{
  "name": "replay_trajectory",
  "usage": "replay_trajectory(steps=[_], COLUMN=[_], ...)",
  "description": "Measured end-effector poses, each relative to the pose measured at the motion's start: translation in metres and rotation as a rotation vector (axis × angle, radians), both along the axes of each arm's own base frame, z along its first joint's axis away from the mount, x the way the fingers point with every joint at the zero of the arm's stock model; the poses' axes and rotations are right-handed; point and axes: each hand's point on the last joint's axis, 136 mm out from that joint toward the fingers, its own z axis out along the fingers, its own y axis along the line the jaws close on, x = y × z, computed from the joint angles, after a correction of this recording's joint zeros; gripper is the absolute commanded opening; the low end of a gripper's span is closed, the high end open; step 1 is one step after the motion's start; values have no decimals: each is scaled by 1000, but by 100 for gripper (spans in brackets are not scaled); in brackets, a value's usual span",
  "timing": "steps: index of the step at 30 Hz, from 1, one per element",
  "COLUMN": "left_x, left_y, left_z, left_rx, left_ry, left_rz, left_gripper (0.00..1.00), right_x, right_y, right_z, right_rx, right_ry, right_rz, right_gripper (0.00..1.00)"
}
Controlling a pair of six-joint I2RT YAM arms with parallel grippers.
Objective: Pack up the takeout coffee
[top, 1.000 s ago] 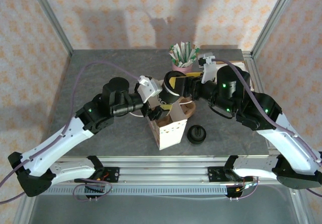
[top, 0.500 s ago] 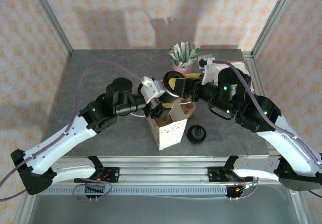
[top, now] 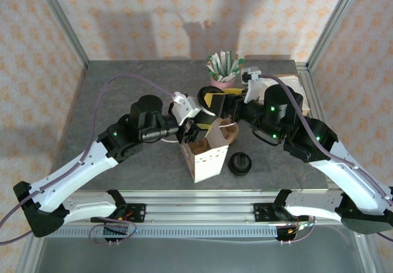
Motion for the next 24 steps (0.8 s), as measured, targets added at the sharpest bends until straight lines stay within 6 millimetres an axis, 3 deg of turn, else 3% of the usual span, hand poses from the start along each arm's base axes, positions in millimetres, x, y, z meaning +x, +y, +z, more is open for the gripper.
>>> replay_trajectory(steps=[13,19,21,24], left_x=[-2,-3,-4,-5], left_y=[2,4,4,5], left_z=[-7,-9,-10,-10], left_rx=[0,35,62,96], left_ry=[82,56,17,-37], left_rz=[19,5,-12,-35], left_gripper=[61,64,65,65], right_x=[7,4,0,-6], right_y=[8,0,-4,-13], right_z=[-12,-9,-9,-10], right_rx=[9,10,1,-2], right_ry=[-28,-39,-37,-26], right_rz=[1,-19,-19,-20], right_gripper=[60,77,87,91])
